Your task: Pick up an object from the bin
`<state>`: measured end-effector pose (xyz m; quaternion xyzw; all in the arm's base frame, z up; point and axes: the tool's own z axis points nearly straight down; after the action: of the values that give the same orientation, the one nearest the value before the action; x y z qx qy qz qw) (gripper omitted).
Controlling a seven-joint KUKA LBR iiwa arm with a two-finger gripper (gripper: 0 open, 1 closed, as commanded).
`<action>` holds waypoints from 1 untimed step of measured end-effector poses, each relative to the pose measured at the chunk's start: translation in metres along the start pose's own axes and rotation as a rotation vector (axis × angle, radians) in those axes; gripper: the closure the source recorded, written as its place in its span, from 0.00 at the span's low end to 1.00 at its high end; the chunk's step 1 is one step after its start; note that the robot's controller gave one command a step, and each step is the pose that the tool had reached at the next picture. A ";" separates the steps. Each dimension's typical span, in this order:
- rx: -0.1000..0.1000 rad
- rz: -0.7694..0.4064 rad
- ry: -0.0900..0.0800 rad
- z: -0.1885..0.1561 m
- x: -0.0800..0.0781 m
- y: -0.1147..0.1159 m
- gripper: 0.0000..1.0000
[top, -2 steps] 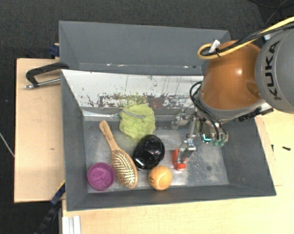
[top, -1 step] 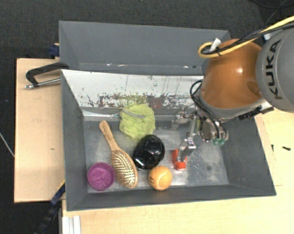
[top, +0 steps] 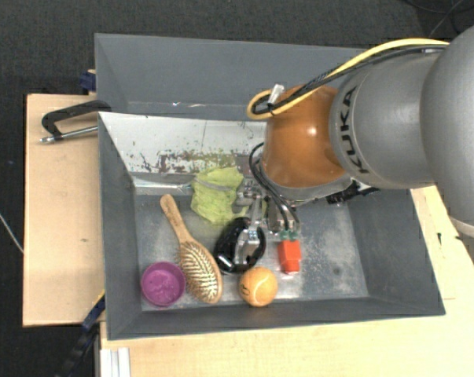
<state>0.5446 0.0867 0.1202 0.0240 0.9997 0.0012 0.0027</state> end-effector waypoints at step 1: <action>0.005 -0.005 -0.005 0.010 -0.005 0.009 0.00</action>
Offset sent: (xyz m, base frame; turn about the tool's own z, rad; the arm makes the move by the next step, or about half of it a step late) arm -0.0312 0.0729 -0.0066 0.0499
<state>0.5502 0.0950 0.1100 0.0216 0.9998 -0.0014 0.0049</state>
